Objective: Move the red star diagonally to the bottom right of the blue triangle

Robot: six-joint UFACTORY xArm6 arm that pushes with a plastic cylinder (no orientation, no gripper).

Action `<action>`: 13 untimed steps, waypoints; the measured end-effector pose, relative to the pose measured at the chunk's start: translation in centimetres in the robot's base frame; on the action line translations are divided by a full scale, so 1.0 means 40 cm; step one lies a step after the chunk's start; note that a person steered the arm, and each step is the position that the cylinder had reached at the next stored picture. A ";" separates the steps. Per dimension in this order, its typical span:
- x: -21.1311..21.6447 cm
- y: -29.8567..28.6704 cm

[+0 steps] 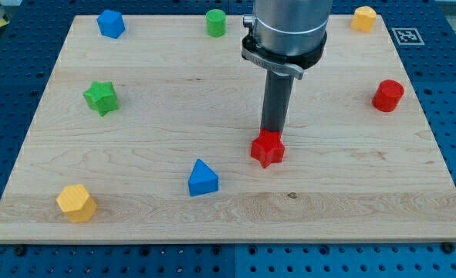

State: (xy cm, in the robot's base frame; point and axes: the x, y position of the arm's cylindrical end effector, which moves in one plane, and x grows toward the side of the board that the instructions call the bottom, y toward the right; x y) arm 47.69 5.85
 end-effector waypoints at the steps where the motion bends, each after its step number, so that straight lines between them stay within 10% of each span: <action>1: 0.018 0.000; 13: 0.174 -0.009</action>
State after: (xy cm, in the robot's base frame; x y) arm 54.65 5.51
